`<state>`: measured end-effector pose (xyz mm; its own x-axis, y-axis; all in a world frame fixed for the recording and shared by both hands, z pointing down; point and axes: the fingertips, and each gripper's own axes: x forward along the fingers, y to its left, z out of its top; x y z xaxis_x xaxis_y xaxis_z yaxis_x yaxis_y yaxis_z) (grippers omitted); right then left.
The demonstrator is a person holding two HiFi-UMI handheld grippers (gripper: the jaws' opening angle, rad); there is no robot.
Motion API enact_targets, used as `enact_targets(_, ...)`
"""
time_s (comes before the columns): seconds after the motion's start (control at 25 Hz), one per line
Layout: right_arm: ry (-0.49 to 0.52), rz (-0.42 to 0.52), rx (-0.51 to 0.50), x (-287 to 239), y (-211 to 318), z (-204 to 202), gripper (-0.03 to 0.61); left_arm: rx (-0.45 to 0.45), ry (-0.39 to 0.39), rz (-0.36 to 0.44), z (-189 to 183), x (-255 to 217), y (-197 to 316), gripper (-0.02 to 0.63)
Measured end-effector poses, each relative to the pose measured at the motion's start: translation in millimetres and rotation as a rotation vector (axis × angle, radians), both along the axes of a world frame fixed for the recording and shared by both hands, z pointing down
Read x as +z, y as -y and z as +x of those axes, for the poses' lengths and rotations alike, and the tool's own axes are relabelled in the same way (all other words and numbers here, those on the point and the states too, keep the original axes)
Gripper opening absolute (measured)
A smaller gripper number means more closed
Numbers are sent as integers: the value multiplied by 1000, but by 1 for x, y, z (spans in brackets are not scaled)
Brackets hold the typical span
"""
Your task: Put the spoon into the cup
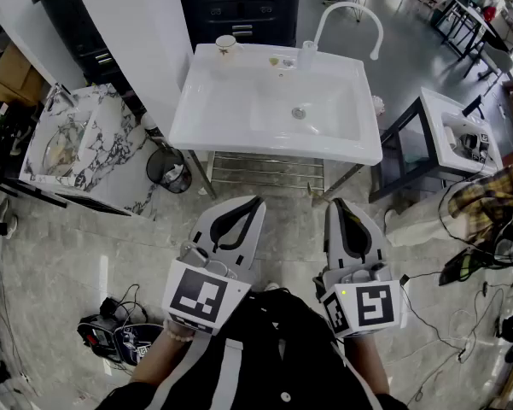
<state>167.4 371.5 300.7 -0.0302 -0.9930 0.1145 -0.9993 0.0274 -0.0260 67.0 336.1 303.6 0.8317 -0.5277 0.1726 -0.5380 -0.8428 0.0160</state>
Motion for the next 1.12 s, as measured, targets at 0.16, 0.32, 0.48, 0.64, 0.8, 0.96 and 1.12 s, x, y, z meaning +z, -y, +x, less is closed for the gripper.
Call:
enact_targets(0.16, -5, -3, -4, 0, 3, 1, 6, -1, -3, -3, 1, 0, 3, 0)
enact_targets(0.32, -8, -6, 0, -1, 3, 1, 6, 2, -3, 1, -1, -1, 2, 0)
enact_targets(0.48, -4, -7, 6, -1, 2, 2, 6, 0, -3, -1, -1, -1, 1, 0)
enact_targets(0.64, -3, 0, 6, -1, -1, 4, 6, 0, -2, 2, 1, -2, -2, 0)
enact_targets(0.8, 27, 16, 16, -5, -6, 14, 6, -5, -2, 6, 8, -4, -7, 0)
enact_targets(0.96, 12, 25, 18, -8, -12, 23, 6, -18, -10, 9, 14, -6, -14, 0)
enact_targets(1.12, 8, 18, -2, -5, -18, 33, 6, -62, -27, -3, 18, -7, -20, 0)
